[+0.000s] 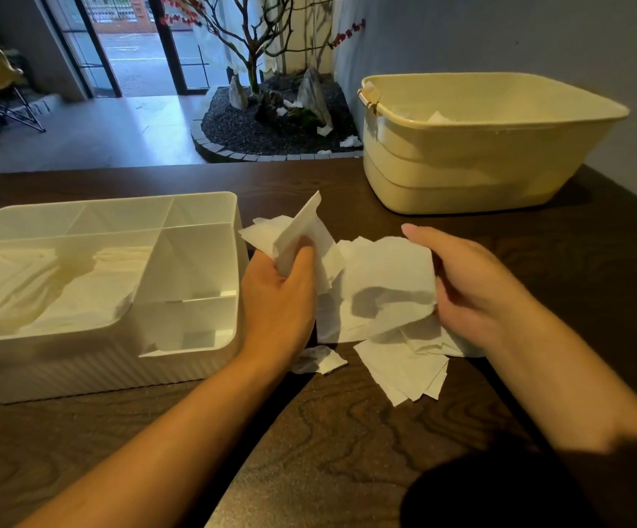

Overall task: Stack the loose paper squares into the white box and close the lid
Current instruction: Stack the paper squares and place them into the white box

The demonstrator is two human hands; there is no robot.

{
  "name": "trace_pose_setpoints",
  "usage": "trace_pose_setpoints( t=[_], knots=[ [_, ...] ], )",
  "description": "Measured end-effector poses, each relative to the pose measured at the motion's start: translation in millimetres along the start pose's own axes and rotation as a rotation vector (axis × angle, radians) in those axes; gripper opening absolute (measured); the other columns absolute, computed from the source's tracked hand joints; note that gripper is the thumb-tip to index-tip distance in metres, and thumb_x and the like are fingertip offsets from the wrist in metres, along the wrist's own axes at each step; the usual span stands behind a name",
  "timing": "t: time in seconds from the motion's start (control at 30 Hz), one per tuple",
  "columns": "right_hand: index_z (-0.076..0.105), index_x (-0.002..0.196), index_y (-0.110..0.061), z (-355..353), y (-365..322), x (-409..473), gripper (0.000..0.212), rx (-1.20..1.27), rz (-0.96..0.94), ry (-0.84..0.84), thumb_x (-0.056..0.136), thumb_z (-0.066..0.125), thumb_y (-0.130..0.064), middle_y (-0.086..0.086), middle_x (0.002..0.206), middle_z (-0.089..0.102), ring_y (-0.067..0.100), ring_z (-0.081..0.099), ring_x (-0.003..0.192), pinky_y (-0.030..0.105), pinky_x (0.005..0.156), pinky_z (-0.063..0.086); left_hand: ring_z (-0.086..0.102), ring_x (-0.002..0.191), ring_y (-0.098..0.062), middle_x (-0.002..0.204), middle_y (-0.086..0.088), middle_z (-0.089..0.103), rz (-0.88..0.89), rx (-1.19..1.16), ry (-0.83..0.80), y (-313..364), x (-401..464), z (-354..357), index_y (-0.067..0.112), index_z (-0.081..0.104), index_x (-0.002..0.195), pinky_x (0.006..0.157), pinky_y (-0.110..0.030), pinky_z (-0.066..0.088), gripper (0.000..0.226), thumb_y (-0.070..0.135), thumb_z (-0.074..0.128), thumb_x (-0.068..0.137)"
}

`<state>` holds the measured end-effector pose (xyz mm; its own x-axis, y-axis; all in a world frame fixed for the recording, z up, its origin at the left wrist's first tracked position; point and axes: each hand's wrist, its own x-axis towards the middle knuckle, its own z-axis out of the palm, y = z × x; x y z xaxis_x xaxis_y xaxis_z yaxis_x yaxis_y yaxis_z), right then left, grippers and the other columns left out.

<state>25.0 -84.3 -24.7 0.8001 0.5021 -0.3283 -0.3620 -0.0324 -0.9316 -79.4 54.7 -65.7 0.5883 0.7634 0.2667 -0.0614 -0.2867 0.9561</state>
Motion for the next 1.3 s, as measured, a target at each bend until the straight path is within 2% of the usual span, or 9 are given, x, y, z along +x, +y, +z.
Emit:
trace_pose_setpoints(
  t=[0.17, 0.27, 0.37, 0.47, 0.7, 0.87, 1.03, 1.23, 1.3],
  knots=[
    [0.068, 0.084, -0.012, -1, -5, -2, 0.037, 0.281, 0.171, -0.081, 0.099, 0.052, -0.042, 0.006, 0.076, 0.071, 0.021, 0.068, 0.072, 0.035, 0.072, 0.052, 0.055, 0.065, 0.000, 0.070, 0.008, 0.053, -0.015, -0.003, -0.008, 2, 0, 0, 0.014, 0.060, 0.093, 0.052, -0.010, 0.041, 0.015, 0.024, 0.050, 0.100],
    [0.066, 0.095, -0.003, -1, -4, -3, 0.027, 0.349, 0.014, -0.114, 0.097, 0.040, -0.010, 0.012, 0.081, 0.071, 0.026, 0.067, 0.090, 0.037, 0.079, 0.058, 0.057, 0.067, 0.000, 0.072, 0.004, 0.057, -0.032, -0.011, -0.013, 2, 0, 0, 0.014, 0.061, 0.094, 0.052, -0.011, 0.042, 0.017, 0.024, 0.050, 0.100],
    [0.070, 0.101, -0.010, -1, 0, -7, 0.035, -0.076, -0.250, -0.086, 0.088, 0.046, 0.013, 0.015, 0.088, 0.071, 0.021, 0.069, 0.095, 0.031, 0.077, 0.061, 0.058, 0.070, -0.003, 0.079, -0.007, 0.060, -0.025, 0.010, -0.024, 2, 0, -1, 0.014, 0.062, 0.096, 0.054, -0.012, 0.044, 0.017, 0.025, 0.050, 0.100],
    [0.073, 0.099, -0.020, 2, 4, -9, 0.031, -0.465, -0.568, -0.059, 0.085, 0.068, 0.007, 0.008, 0.082, 0.069, 0.012, 0.065, 0.080, 0.023, 0.076, 0.056, 0.060, 0.075, -0.003, 0.085, -0.006, 0.063, -0.004, 0.015, -0.030, 2, 0, -2, 0.016, 0.062, 0.100, 0.059, -0.011, 0.047, 0.016, 0.027, 0.051, 0.101],
    [0.070, 0.113, -0.035, -7, 2, -6, 0.046, -0.616, -0.639, -0.202, 0.090, 0.061, 0.004, 0.006, 0.082, 0.061, 0.021, 0.056, 0.075, 0.026, 0.069, 0.052, 0.061, 0.095, -0.003, 0.100, 0.004, 0.063, 0.041, 0.041, -0.081, -1, 1, -3, 0.017, 0.059, 0.122, 0.073, -0.012, 0.050, 0.025, 0.028, 0.050, 0.101],
    [0.074, 0.086, -0.039, -5, 7, -7, 0.034, -0.959, -0.700, -0.137, 0.090, 0.062, -0.008, -0.008, 0.087, 0.063, 0.007, 0.059, 0.082, 0.033, 0.074, 0.055, 0.061, 0.099, -0.007, 0.103, 0.002, 0.063, 0.017, 0.016, -0.118, 1, -1, -4, 0.017, 0.058, 0.124, 0.080, -0.016, 0.050, 0.028, 0.028, 0.049, 0.100],
    [0.079, 0.092, -0.019, -8, -4, -13, 0.011, -0.618, -0.678, -0.275, 0.082, 0.075, -0.015, -0.003, 0.086, 0.074, 0.009, 0.068, 0.085, 0.023, 0.077, 0.056, 0.064, 0.086, -0.011, 0.091, -0.003, 0.065, 0.041, -0.020, -0.090, 2, 3, -4, 0.015, 0.063, 0.108, 0.068, -0.020, 0.052, 0.017, 0.026, 0.050, 0.102],
    [0.074, 0.074, -0.004, -8, -2, -11, 0.019, -0.280, -0.620, -0.312, 0.078, 0.080, -0.021, 0.008, 0.098, 0.069, 0.017, 0.066, 0.092, 0.026, 0.084, 0.053, 0.063, 0.085, -0.013, 0.091, -0.003, 0.067, 0.069, -0.078, -0.077, 1, 5, -3, 0.004, 0.064, 0.104, 0.070, -0.024, 0.049, 0.036, 0.035, 0.052, 0.090],
    [0.073, 0.075, -0.007, -3, 2, -11, 0.017, -0.209, -0.549, -0.290, 0.080, 0.072, -0.024, 0.010, 0.099, 0.071, 0.020, 0.068, 0.090, 0.031, 0.082, 0.055, 0.061, 0.080, -0.009, 0.085, 0.002, 0.065, 0.058, -0.105, -0.126, 3, 6, -3, 0.006, 0.063, 0.095, 0.067, -0.021, 0.048, 0.021, 0.026, 0.054, 0.095]
  ],
)
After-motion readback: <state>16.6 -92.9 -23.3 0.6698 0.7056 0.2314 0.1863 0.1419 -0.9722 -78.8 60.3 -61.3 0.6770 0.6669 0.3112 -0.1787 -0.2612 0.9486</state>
